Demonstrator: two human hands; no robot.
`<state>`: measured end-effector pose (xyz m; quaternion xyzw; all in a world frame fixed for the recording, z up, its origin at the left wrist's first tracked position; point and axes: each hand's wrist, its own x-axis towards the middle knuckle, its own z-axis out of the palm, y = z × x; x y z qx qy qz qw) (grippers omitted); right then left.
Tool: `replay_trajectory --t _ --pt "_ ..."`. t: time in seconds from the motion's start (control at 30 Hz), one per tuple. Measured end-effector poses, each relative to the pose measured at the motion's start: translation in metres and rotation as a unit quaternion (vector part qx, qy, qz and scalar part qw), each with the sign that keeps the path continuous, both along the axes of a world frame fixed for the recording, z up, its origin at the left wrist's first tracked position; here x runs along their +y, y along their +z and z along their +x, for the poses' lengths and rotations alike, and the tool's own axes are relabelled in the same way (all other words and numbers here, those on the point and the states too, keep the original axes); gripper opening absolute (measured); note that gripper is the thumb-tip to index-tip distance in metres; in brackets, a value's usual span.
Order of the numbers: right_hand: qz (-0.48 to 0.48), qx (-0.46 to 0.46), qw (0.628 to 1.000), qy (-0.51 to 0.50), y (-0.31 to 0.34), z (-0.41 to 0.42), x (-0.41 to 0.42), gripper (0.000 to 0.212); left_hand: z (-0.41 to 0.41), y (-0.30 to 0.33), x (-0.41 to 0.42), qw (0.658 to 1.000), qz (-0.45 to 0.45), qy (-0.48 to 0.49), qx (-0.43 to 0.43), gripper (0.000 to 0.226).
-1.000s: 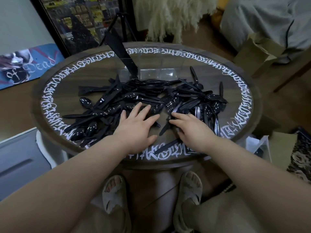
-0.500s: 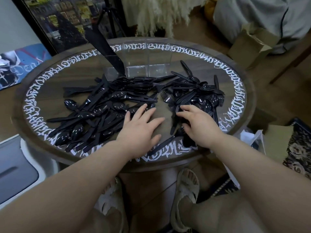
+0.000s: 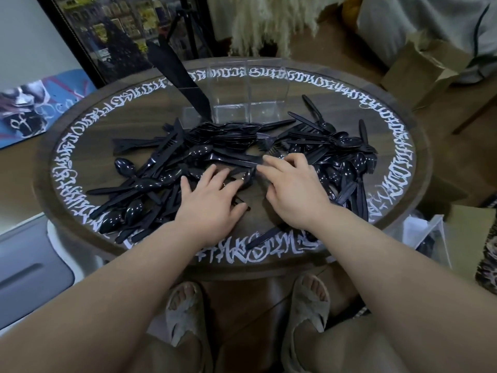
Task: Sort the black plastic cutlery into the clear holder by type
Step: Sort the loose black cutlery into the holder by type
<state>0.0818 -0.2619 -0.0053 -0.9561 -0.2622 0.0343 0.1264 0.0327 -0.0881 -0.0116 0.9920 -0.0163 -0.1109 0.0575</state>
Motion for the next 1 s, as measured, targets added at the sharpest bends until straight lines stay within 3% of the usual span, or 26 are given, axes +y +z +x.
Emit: replay_trajectory --t 0.13,0.3,0.6,0.83,1.0 --pt "-0.056 0.037 0.998 -0.007 -0.003 0.004 0.009 0.047 -0.002 0.006 0.005 0.999 -0.051 -0.013 -0.007 0.041" --pt "-0.069 0.014 0.997 -0.045 -0.005 0.004 0.002 0.041 0.005 0.007 0.009 0.993 -0.098 0.039 -0.054 0.029" --pt "-0.015 -0.009 0.995 -0.094 -0.008 0.010 -0.005 0.040 0.018 -0.002 -0.004 0.994 -0.024 0.053 -0.093 0.035" --pt "-0.021 -0.011 0.995 -0.094 -0.011 0.012 -0.002 0.035 0.022 -0.004 -0.008 0.989 -0.076 0.074 -0.104 0.014" --pt "-0.019 0.013 0.995 -0.098 -0.011 0.014 0.005 0.025 0.022 -0.002 -0.008 0.986 -0.079 0.081 -0.124 0.017"
